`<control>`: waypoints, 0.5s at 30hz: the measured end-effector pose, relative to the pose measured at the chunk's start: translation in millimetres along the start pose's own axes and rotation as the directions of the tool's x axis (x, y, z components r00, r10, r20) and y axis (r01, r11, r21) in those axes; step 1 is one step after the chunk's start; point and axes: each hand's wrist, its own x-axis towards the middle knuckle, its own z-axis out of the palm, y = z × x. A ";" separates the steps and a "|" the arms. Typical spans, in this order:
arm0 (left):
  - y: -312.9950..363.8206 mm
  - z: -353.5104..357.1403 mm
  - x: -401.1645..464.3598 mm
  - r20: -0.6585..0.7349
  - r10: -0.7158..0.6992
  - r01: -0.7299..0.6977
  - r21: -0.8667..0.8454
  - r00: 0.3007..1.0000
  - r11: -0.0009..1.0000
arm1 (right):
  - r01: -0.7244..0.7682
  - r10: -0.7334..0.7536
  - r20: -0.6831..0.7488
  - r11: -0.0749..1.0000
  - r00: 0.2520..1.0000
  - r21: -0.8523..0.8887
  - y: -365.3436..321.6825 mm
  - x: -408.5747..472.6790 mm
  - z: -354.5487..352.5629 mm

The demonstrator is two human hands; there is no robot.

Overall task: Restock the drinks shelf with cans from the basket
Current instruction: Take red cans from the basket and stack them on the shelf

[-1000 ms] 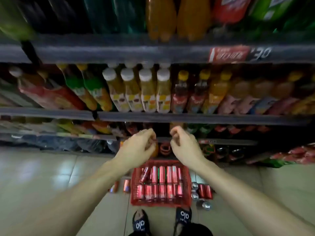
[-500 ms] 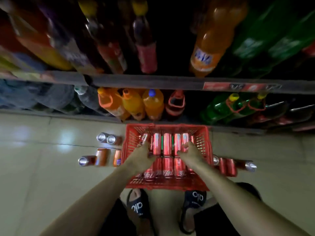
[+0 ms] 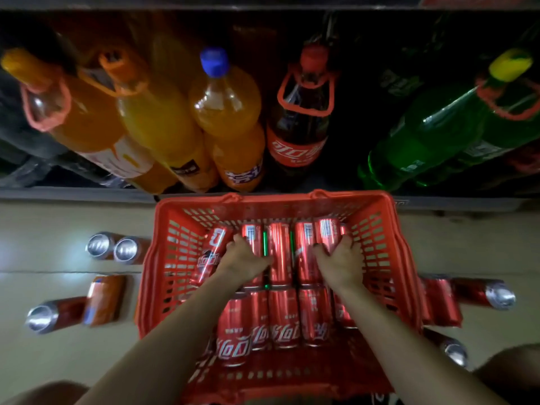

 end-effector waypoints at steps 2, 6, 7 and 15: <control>-7.3 3.6 14.9 0.003 -0.013 0.013 0.010 1.000 1.000 | 0.021 -0.020 -0.055 1.000 0.998 0.014 2.2 6.1 3.7; -15.0 10.5 19.5 0.045 -0.041 0.042 -0.007 0.998 0.999 | 0.025 -0.020 -0.099 0.999 0.995 0.047 6.7 10.7 6.0; -14.8 12.2 18.9 0.035 -0.042 0.042 0.000 0.998 0.999 | 0.017 -0.009 -0.095 0.997 0.995 0.080 7.7 10.9 6.2; -29.5 17.2 36.5 0.070 -0.006 0.014 -0.105 0.998 0.994 | 0.084 -0.107 0.045 0.933 0.993 0.350 -3.9 -3.8 10.9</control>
